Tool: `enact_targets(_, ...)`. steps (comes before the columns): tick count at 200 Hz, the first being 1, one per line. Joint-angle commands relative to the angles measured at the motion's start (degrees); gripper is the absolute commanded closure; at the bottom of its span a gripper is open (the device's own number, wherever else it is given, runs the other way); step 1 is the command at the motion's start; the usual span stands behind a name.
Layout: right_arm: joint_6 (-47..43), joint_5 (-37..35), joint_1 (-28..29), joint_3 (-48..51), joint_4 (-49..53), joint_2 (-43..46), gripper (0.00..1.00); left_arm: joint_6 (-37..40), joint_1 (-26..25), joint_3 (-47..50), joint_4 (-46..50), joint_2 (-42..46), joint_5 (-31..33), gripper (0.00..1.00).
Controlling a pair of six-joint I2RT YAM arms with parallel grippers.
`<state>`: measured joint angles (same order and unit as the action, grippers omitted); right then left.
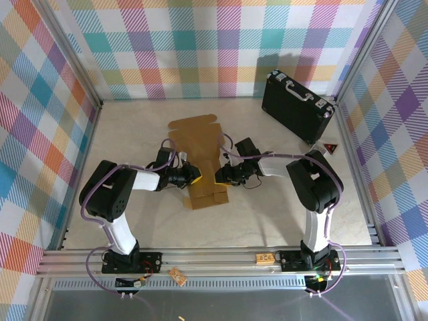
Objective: Fold the paper box
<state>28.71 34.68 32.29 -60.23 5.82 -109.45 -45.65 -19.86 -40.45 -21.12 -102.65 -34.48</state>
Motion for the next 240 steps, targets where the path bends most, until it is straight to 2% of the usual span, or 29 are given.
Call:
enact_targets(1,-0.64,0.86,0.68,0.02,-0.68,3.04,0.66,0.76,-0.23,0.9,5.0,-2.93,2.59,0.87)
enact_targets(32,-1.47,1.88,2.74,-3.72,1.24,2.76,0.69,0.6,-0.18,1.3,4.23,-2.0,1.64,0.87)
enact_targets(81,-2.35,1.54,4.62,-8.76,6.97,-6.03,0.73,2.4,-0.18,1.12,7.45,-0.14,3.18,0.87)
enact_targets(119,-3.04,-3.35,4.62,-7.99,10.23,-9.66,0.77,3.17,-0.11,0.12,10.08,2.55,3.18,0.85)
enact_targets(145,-2.61,-4.0,4.62,-7.19,10.08,-10.52,0.78,4.75,0.39,-1.24,14.34,6.66,4.14,0.8)
enact_targets(163,-2.62,-3.78,4.62,-7.01,9.83,-10.26,0.79,6.52,0.85,-1.82,18.41,10.21,5.71,0.7)
enact_targets(172,-2.68,-3.78,4.62,-7.03,9.76,-10.17,0.79,7.28,0.87,-2.02,20.73,11.93,6.88,0.7)
enact_targets(185,-2.69,-3.69,4.62,-7.18,9.86,-10.08,0.79,7.76,0.87,-1.87,23.1,13.62,7.47,0.71)
enact_targets(205,-2.91,-3.74,4.62,-7.38,10.02,-9.91,0.79,7.26,0.8,0.4,21.32,14.49,4.27,0.77)
enact_targets(240,-2.95,-3.57,4.62,-7.5,10.3,-10.07,0.79,8.18,-1.59,1.12,20.34,11.12,2.38,0.85)
